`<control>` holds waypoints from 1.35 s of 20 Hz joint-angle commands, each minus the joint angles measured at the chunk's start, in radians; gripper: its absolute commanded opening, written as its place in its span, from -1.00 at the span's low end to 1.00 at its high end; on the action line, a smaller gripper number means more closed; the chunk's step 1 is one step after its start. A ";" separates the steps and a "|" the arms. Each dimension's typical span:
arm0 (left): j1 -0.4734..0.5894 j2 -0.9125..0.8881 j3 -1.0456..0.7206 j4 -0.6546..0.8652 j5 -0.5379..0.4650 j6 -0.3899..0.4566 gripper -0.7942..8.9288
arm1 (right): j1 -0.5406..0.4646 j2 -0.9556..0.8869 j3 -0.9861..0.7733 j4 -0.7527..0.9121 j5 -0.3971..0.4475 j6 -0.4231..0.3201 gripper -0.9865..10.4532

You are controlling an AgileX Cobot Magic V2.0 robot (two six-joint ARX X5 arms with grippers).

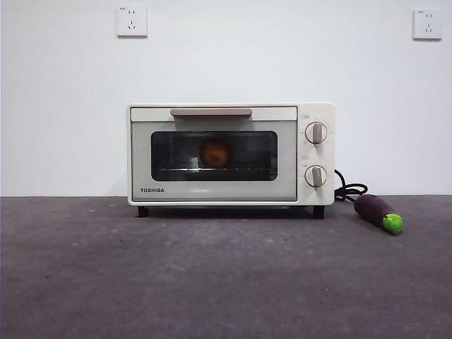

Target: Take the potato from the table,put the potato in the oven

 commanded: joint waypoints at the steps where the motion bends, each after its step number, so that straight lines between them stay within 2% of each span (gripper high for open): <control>1: 0.003 -0.006 -0.010 0.000 -0.045 0.001 -0.85 | 0.000 0.000 -0.008 -0.022 0.005 0.010 -0.83; 3: 0.003 -0.019 -0.010 0.000 -0.045 0.024 -0.85 | 0.000 0.000 -0.008 -0.022 0.005 0.010 -0.83; 20: 0.003 -0.022 -0.010 0.007 -0.037 0.020 -0.85 | 0.000 0.000 -0.008 -0.022 0.004 0.010 -0.83; 22: 0.003 -0.022 -0.010 0.007 -0.037 0.020 -0.85 | -0.011 -0.011 -0.008 -0.022 0.024 -0.049 -0.82; 25: 0.003 -0.022 -0.010 0.007 -0.037 0.020 -0.85 | -0.113 -0.051 -0.011 0.002 0.027 -0.103 -0.83; 27: 0.003 -0.022 -0.010 0.007 -0.037 0.020 -0.85 | -0.214 -0.116 -0.050 0.163 -0.045 -0.203 -0.83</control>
